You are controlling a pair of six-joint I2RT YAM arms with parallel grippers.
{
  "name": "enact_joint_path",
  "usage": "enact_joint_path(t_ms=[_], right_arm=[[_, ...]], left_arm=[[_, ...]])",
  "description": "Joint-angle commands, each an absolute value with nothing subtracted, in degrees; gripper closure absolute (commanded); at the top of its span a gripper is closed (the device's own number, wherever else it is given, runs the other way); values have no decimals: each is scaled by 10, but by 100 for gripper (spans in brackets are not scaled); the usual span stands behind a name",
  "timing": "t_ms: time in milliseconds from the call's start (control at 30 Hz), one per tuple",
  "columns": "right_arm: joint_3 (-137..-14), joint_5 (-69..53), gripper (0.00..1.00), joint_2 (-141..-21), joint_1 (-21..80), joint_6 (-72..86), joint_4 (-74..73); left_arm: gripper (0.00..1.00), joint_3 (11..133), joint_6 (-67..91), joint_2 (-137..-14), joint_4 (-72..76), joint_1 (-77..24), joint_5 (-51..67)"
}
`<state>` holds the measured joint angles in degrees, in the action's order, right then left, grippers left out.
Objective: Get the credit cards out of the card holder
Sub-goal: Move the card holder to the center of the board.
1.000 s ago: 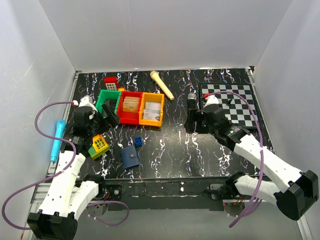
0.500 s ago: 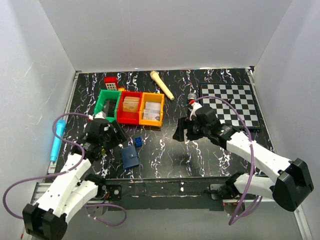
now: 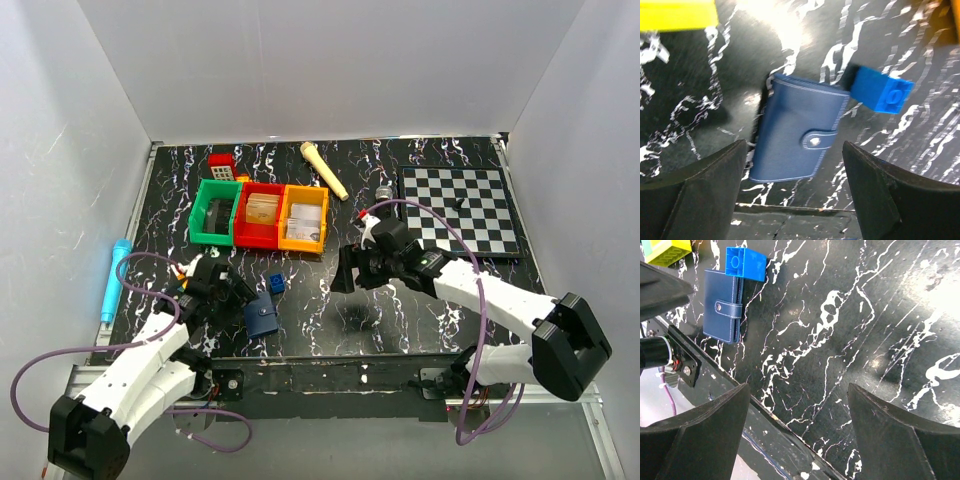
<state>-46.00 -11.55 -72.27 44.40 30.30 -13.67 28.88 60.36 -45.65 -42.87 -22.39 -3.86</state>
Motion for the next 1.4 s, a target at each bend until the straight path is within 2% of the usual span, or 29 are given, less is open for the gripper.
enact_joint_path(t_ms=[0, 433, 667, 1033, 1367], right_arm=[[-461, -134, 14, -736, 458, 317, -100], [-459, -136, 14, -758, 469, 324, -91], [-456, -131, 14, -759, 469, 321, -91], [-441, -122, 14, -752, 470, 323, -90], [-430, -112, 14, -742, 469, 322, -95]], left_arm=[[25, 247, 655, -456, -432, -235, -41], [33, 214, 619, -475, -393, -237, -45], [52, 207, 581, -493, -355, -245, -25], [65, 219, 561, -540, -321, -308, -20], [66, 244, 595, -595, -294, -389, -33]])
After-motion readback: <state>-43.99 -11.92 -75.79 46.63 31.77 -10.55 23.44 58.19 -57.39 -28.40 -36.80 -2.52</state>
